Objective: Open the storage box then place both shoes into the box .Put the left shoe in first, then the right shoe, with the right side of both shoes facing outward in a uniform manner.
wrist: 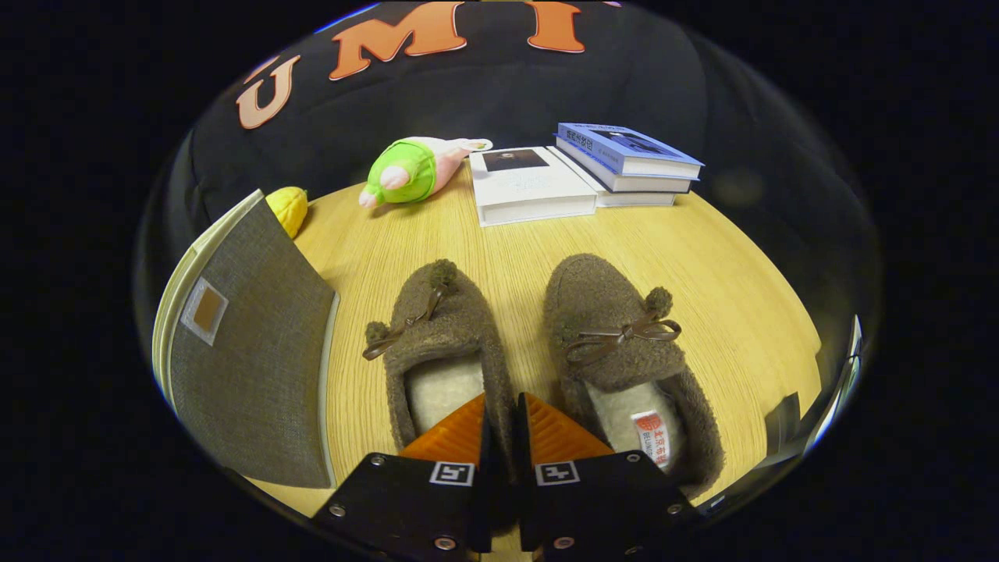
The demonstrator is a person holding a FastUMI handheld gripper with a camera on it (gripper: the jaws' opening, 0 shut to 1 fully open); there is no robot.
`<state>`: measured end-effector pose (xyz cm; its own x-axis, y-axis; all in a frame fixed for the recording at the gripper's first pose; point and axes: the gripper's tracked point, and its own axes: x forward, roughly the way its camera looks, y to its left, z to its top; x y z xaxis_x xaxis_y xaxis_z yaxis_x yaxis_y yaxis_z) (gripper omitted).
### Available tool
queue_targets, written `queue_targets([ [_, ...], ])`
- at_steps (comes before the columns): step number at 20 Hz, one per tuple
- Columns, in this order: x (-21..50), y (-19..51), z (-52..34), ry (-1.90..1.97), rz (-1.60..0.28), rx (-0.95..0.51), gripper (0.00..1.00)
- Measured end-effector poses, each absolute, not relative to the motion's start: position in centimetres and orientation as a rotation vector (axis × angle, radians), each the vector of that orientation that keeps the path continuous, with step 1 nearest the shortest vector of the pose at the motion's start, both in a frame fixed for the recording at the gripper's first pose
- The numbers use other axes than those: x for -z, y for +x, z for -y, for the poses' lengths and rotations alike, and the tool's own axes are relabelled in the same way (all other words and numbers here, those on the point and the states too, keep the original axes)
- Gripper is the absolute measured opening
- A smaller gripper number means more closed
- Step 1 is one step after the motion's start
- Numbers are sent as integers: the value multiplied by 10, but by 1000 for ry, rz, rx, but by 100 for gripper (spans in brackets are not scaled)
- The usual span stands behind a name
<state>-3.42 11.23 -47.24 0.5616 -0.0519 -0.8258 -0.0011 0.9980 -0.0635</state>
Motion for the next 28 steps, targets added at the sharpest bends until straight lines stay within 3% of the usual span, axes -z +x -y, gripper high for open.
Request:
queue_targets([
  [1,471,-31,-114,-33,-971,34,6],
  [2,470,-31,-116,-13,-971,34,4],
  [11,429,-19,-133,51,-905,40,4],
  [28,272,-9,-223,197,-676,-18,4],
])
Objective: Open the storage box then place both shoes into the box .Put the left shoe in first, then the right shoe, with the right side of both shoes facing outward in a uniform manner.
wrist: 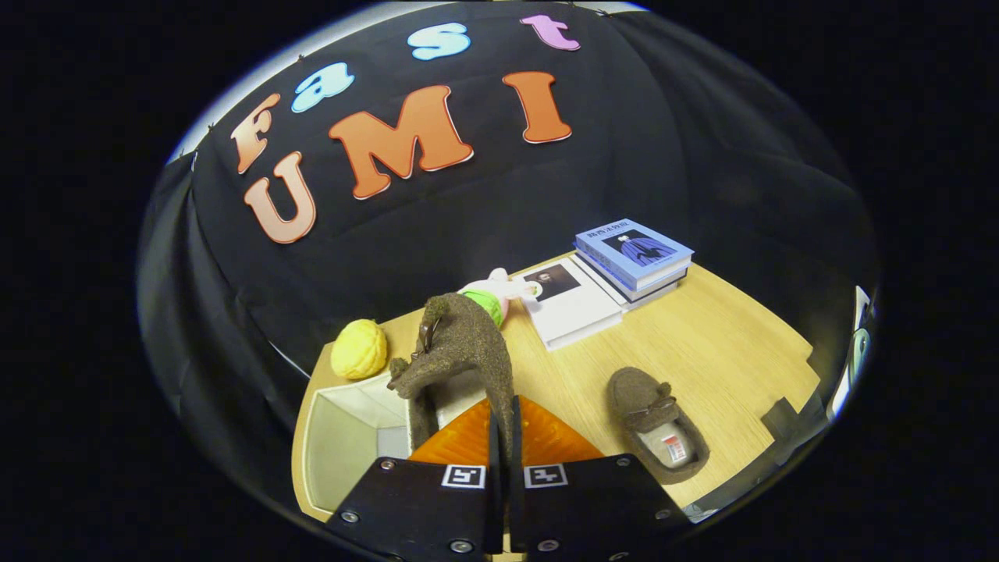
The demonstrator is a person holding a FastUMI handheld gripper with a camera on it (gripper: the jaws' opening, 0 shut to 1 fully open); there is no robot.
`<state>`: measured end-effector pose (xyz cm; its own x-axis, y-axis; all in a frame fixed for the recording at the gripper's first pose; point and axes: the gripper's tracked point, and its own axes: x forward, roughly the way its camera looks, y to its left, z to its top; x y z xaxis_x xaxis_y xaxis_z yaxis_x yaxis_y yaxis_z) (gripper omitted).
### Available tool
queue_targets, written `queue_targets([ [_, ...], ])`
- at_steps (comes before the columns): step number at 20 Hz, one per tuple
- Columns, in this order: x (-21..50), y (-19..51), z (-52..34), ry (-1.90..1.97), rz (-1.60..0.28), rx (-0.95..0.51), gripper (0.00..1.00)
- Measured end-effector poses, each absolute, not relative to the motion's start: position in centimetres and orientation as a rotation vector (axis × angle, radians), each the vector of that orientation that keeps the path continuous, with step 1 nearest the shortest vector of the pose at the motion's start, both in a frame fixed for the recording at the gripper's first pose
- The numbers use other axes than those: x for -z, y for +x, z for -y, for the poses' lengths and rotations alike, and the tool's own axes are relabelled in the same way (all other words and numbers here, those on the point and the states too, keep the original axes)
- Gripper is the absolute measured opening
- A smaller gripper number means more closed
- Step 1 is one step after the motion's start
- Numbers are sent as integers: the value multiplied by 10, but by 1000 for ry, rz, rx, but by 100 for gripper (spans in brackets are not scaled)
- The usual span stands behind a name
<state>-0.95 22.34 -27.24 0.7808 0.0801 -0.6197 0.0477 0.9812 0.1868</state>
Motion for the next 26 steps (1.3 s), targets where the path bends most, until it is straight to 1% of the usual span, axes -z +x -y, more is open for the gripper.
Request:
queue_targets([
  [5,264,-16,-272,213,-674,-76,4],
  [13,311,-41,-358,215,-801,-182,4],
  [18,340,-51,-390,191,-858,-199,4],
  [23,367,-66,-410,128,-940,-241,4],
  [25,375,-75,-418,101,-980,-278,4],
  [26,374,-77,-421,102,-984,-297,6],
])
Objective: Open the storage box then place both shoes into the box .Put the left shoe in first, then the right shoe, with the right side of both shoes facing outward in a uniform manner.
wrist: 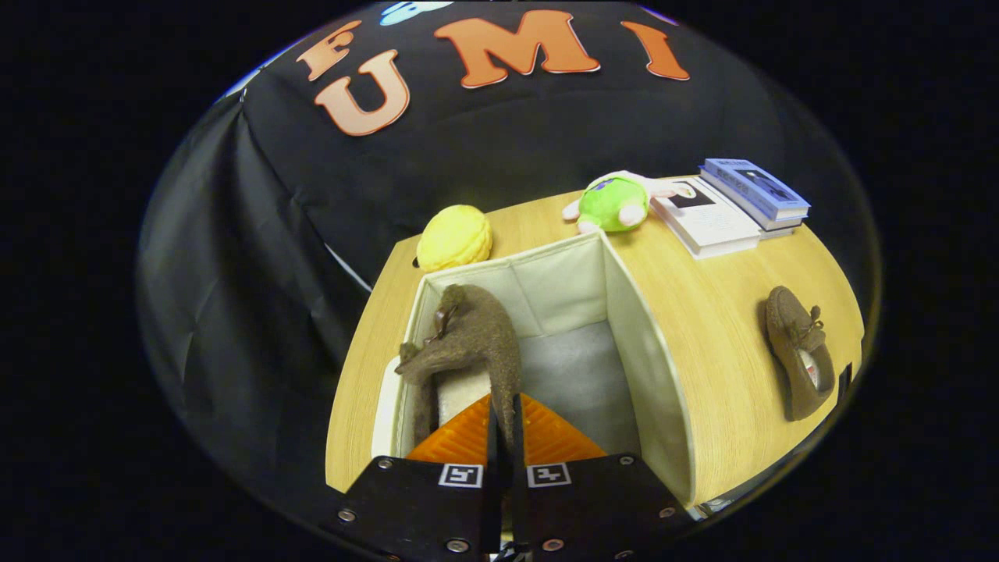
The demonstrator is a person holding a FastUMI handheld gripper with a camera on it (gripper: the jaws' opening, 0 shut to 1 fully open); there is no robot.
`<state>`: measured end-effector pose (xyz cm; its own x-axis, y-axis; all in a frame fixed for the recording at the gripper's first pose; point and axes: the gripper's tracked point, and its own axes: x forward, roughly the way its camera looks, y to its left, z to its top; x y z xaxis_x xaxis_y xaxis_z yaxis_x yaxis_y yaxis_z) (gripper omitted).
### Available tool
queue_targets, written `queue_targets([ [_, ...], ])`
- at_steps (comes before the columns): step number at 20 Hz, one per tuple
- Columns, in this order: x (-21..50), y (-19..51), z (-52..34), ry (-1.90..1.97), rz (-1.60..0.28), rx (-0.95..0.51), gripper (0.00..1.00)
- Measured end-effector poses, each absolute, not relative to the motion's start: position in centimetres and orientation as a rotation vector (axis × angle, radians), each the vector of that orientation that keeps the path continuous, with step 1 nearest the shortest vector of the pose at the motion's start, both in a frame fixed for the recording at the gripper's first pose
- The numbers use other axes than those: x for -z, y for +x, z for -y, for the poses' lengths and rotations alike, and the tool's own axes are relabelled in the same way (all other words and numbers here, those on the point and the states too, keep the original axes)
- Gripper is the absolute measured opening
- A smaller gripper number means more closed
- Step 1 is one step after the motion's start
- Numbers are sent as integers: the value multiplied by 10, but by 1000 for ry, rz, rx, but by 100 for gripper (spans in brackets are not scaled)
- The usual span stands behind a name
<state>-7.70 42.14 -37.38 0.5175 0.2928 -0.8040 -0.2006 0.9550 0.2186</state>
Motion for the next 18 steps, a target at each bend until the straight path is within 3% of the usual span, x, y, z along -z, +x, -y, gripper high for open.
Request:
queue_targets([
  [3,360,-76,-434,157,-960,-354,11],
  [4,352,-72,-431,152,-943,-354,18],
  [5,349,-69,-427,132,-921,-352,39],
  [9,333,-63,-403,64,-858,-345,92],
  [11,326,-61,-383,50,-837,-332,98],
  [18,308,-45,-292,64,-776,-215,98],
])
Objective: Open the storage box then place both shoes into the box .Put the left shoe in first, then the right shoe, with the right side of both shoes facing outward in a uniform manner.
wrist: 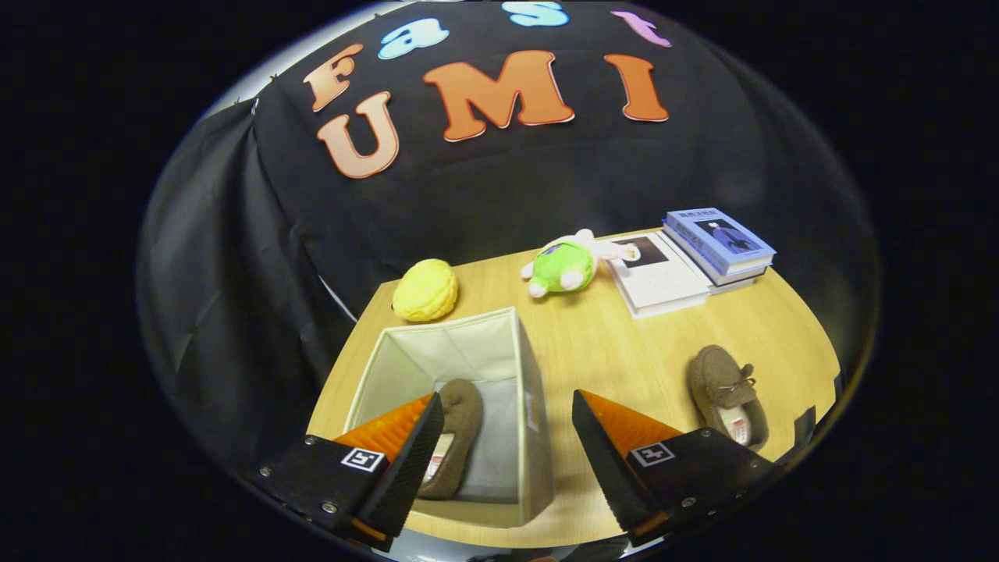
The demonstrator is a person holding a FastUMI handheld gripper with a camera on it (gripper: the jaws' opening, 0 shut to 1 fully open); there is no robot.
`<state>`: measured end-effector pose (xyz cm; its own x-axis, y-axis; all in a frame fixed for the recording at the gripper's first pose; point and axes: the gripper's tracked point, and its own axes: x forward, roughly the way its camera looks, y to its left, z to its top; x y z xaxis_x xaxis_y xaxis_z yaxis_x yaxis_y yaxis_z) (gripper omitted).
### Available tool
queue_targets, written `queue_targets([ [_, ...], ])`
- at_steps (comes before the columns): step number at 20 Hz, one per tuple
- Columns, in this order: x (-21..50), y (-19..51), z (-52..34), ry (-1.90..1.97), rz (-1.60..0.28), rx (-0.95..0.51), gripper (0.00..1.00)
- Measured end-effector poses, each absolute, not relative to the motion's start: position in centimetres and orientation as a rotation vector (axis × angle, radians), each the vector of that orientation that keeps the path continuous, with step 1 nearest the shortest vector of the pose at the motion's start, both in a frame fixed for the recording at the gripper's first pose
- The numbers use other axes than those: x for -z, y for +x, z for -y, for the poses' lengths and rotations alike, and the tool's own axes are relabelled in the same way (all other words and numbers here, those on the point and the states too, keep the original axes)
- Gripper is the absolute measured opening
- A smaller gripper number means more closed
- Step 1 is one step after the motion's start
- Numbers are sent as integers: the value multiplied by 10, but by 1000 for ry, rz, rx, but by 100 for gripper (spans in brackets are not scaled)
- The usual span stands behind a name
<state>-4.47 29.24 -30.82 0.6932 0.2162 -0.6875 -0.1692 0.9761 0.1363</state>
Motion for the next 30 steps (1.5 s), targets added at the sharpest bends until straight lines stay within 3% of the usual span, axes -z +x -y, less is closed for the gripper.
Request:
queue_targets([
  [12,318,-42,-119,42,-729,-7,99],
  [25,411,-69,1,55,-902,130,99],
  [26,417,-69,2,74,-913,131,98],
  [30,440,-61,1,114,-954,115,79],
])
